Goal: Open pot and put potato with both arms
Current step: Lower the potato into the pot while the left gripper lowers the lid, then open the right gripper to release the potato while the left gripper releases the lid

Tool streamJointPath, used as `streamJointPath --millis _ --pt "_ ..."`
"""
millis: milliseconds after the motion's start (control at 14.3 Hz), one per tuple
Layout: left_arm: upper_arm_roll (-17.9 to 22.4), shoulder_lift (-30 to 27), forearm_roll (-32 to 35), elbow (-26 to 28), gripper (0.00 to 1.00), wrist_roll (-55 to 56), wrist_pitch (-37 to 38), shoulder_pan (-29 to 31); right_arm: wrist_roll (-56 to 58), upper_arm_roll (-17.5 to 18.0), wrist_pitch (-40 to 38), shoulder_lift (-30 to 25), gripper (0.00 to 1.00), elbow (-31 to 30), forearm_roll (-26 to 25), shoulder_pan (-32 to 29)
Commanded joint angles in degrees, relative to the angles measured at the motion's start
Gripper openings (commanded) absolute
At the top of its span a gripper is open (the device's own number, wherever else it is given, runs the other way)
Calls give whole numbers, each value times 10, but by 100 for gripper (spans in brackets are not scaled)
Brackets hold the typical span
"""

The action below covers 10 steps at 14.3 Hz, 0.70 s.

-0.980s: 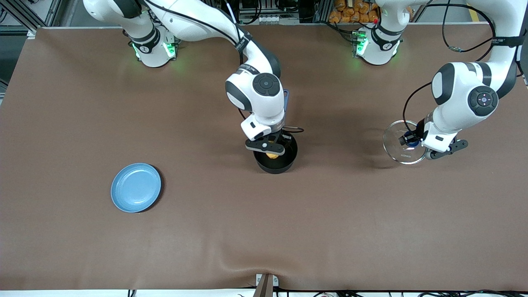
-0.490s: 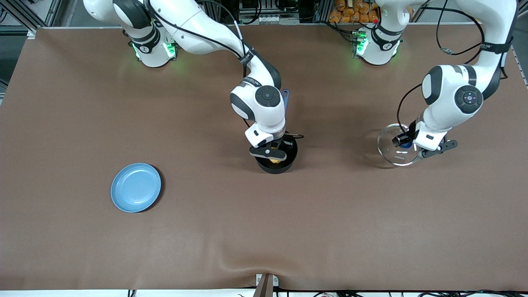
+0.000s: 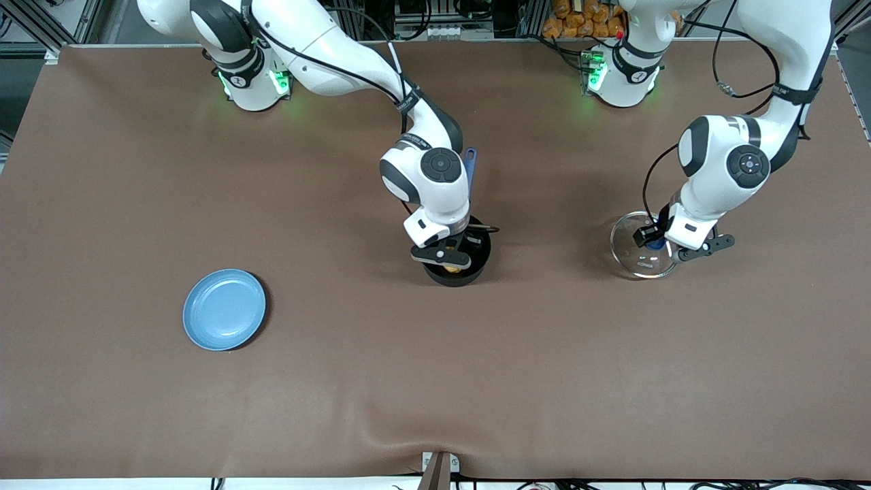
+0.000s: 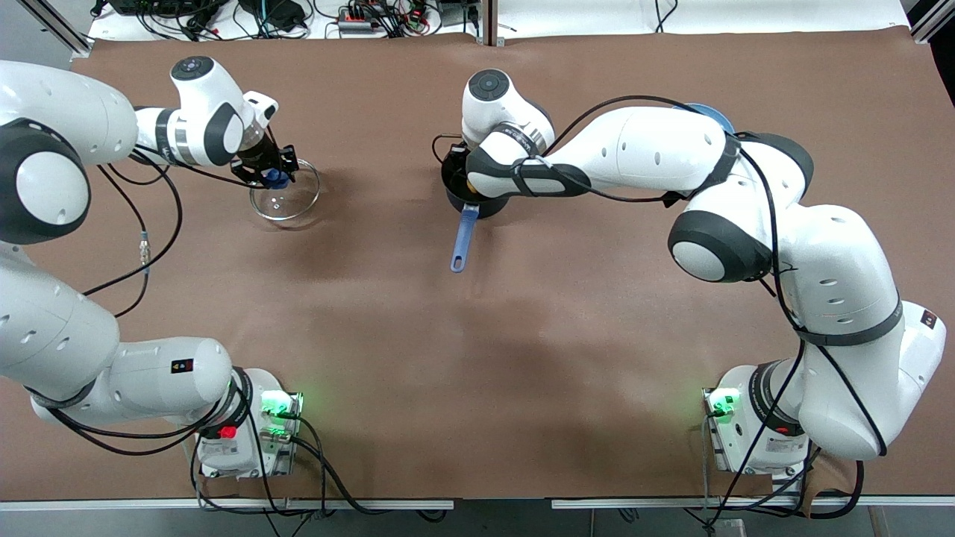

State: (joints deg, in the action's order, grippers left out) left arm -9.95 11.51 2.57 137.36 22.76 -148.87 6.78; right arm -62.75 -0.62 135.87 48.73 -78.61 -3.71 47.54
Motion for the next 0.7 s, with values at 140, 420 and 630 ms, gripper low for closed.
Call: streamJointPath --millis 140,420,630 --pt "-6 4 -18 11 0 -11 -27 6 -11 -5 -3 8 70 18 -11 2" --pt "-9 26 -27 5 1 -19 -27 4 -4 -5 -34 -22 67 19 -7 -11" --pt "-9 25 -27 2 84 -20 -27 5 7 -4 -140 -72 65 32 -3 -31"
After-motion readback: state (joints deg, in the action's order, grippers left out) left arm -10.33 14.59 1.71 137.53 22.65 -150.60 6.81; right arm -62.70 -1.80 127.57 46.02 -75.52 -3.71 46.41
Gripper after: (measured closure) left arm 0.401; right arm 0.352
